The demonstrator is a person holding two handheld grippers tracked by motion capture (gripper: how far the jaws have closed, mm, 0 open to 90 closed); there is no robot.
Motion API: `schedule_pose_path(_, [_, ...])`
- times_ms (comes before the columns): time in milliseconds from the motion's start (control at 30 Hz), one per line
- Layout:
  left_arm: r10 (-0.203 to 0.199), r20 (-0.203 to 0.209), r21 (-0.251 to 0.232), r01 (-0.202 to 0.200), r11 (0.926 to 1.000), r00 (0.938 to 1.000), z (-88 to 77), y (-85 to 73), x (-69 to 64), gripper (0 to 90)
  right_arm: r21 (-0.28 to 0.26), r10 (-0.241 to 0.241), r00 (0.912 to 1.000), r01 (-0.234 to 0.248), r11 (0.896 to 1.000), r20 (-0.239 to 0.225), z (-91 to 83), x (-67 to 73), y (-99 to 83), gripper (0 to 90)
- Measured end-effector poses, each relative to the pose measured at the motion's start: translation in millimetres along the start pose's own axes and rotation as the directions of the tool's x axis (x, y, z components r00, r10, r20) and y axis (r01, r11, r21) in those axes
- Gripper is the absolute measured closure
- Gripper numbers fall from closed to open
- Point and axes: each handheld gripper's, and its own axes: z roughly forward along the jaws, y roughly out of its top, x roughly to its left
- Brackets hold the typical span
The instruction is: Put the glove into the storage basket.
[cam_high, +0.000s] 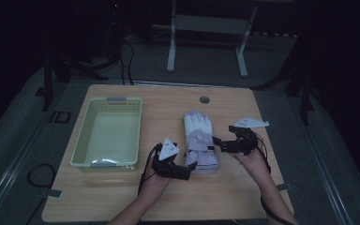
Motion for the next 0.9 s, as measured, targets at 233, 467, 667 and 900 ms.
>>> schedule_pose_path(233, [-0.008, -0.004, 0.043, 0.008, 0.9991, 1.0, 21.6, 28.5, 5.1, 0.3, -0.001, 0.04, 0.9992, -0.04, 0.999, -0.002, 10.4, -3.9, 17.4, 14.0])
schedule_pose_path(467, [-0.056, -0.018, 0.155, 0.058, 0.9862, 0.9983, 44.4, 19.0, 11.5, 0.4, 0.071, 0.064, 0.9977, -0.065, 0.995, 0.021, 38.0, -12.0, 11.4, 20.9])
schedule_pose_path(667, [-0.109, -0.024, 0.218, 0.112, 0.9696, 0.9937, 52.8, 3.2, 20.5, 6.1, 0.101, 0.12, 0.9927, -0.12, 0.988, 0.004, 55.7, -19.6, -5.5, 22.4])
schedule_pose_path(900, [-0.213, -0.05, 0.302, 0.218, 0.928, 0.9758, 65.8, -22.3, 28.4, 7.5, 0.188, 0.239, 0.9683, -0.221, 0.957, -0.074, 76.4, -28.4, -30.8, 34.4])
